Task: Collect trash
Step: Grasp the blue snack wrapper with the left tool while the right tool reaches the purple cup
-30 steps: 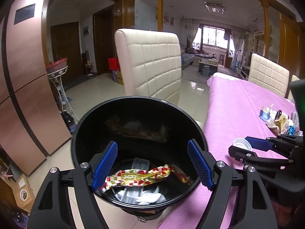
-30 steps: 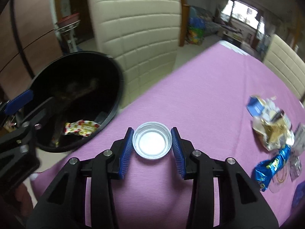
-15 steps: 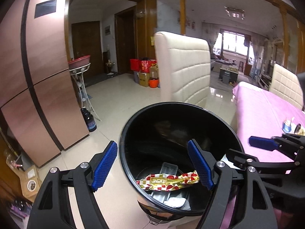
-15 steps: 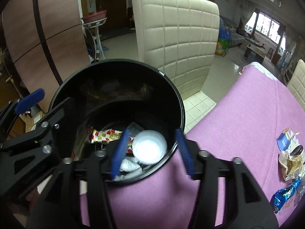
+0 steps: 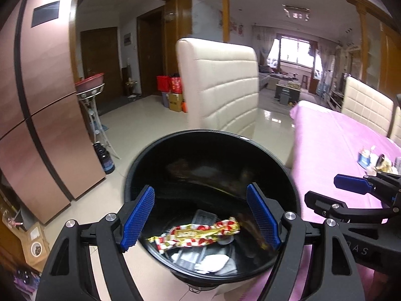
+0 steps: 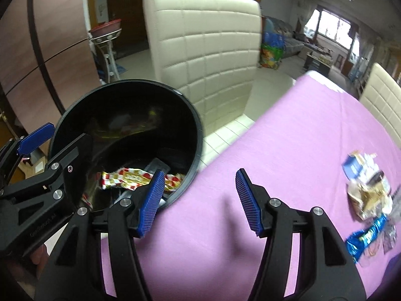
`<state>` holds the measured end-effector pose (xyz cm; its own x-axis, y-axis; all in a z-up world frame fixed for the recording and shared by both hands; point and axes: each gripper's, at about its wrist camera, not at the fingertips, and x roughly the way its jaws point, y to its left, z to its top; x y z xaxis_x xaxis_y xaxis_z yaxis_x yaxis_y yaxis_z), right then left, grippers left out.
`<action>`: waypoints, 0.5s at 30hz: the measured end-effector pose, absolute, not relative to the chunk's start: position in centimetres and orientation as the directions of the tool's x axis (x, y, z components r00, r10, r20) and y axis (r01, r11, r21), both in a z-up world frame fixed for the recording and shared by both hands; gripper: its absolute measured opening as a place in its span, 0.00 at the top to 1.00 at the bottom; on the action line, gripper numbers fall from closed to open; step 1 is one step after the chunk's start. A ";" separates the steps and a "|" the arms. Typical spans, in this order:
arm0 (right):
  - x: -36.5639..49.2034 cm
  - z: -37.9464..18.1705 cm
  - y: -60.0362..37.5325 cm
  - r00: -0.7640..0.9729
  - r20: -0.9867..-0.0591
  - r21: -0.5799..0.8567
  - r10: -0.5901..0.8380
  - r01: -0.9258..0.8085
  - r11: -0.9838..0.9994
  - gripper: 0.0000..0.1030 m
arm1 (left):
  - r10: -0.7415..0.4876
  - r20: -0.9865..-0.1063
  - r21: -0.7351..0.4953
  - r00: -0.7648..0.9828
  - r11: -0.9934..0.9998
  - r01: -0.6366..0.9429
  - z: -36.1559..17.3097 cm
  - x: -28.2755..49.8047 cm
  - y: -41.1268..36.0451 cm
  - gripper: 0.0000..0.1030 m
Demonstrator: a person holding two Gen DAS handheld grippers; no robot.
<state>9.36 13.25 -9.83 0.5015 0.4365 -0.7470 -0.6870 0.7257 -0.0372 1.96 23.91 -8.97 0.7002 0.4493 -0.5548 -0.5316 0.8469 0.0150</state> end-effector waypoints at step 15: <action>11.6 -8.0 -1.5 0.656 -0.701 -0.051 0.280 -0.437 0.898 0.42 | 0.213 -0.560 0.008 0.800 0.968 -0.252 -8.0 6.7 13.6 0.28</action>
<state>11.63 -1.47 -8.02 0.6561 0.2795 -0.7010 -0.4375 0.8978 -0.0514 6.74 13.57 -7.97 0.8004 0.2127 -0.5604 -0.2515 0.9678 0.0081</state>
